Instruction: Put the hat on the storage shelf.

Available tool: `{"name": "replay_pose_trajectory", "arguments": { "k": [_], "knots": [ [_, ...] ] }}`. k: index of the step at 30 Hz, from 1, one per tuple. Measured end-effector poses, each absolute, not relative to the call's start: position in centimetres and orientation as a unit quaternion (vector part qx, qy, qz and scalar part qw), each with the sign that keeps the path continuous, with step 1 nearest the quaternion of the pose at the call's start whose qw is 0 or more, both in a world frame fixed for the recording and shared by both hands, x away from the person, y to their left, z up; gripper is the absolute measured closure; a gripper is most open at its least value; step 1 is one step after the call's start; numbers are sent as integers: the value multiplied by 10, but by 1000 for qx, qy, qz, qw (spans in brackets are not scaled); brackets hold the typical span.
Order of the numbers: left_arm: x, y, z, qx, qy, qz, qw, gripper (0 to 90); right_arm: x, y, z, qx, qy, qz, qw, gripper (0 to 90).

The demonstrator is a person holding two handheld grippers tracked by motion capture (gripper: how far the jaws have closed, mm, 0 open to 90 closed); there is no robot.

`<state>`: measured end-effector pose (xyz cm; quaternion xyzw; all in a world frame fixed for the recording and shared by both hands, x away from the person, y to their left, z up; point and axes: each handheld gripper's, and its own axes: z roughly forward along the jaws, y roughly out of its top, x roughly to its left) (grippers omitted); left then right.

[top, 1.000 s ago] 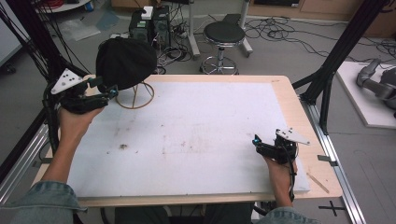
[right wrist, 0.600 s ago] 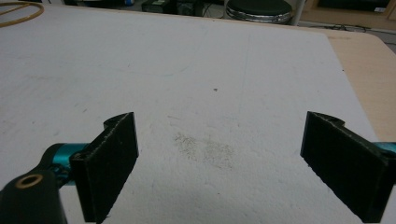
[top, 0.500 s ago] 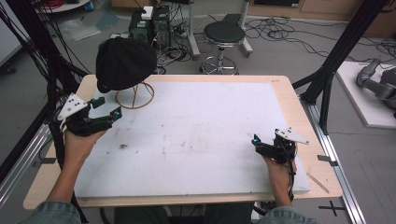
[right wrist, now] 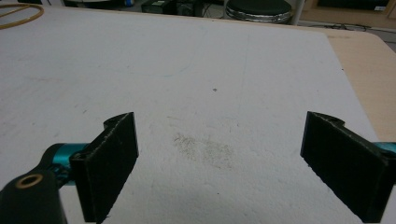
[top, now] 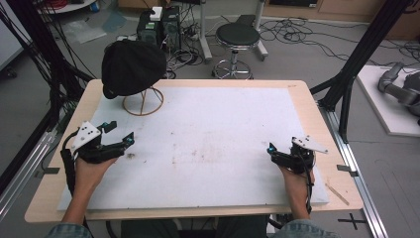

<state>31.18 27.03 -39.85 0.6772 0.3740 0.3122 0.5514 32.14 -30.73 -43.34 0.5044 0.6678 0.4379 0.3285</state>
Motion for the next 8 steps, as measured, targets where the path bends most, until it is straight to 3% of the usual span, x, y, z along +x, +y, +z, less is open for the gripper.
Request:
{"name": "replay_pose_trajectory", "arguments": {
  "k": [8],
  "knots": [
    [311, 269, -410, 683, 378, 306, 545, 237, 321, -307, -433, 503, 668, 437, 330, 109]
  ]
}}
